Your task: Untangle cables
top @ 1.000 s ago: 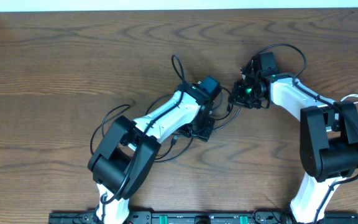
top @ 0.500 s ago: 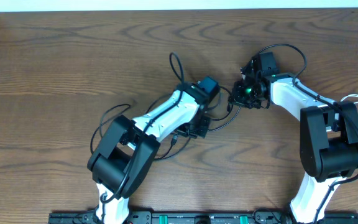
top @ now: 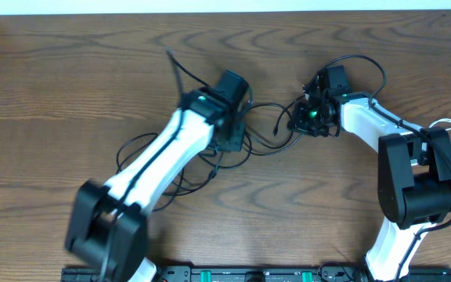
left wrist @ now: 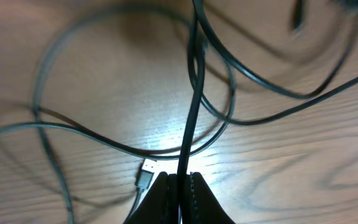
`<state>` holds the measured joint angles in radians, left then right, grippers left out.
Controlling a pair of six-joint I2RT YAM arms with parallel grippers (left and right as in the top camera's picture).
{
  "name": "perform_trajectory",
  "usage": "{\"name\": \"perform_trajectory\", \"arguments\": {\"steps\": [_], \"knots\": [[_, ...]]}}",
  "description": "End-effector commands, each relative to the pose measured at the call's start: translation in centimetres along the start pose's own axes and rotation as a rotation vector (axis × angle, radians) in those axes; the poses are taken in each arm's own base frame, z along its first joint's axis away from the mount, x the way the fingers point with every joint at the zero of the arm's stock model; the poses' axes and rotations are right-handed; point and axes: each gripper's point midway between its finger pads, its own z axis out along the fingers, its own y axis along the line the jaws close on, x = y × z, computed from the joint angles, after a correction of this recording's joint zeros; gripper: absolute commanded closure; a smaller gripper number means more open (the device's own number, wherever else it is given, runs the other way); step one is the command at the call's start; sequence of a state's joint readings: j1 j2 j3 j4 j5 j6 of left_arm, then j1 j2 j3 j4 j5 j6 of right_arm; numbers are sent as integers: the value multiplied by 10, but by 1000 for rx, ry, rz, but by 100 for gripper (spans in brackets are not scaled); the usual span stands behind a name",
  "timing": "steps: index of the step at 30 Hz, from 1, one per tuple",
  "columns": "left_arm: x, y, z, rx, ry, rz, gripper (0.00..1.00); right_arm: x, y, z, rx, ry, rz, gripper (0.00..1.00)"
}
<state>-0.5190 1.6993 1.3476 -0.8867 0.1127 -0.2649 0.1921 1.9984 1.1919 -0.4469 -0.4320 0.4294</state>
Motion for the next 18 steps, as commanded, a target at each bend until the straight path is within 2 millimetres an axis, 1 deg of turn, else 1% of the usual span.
{"name": "perform_trajectory", "arguments": {"steps": [1,4,8,10,18], "knots": [[-11,14,-29,-5,-93,-35,92,8,-23,13,74,25,30,94],[-19,28,-52,-12,-166,-72,93,9,-23,13,74,26,30,94],[-25,50,-72,-30,-228,-131,92,8,-23,13,74,25,30,94],[-27,60,-76,-34,-241,-182,92,8,-23,13,74,25,30,94],[-32,98,-80,-54,-258,-385,92,8,-23,13,74,25,30,94]]}}
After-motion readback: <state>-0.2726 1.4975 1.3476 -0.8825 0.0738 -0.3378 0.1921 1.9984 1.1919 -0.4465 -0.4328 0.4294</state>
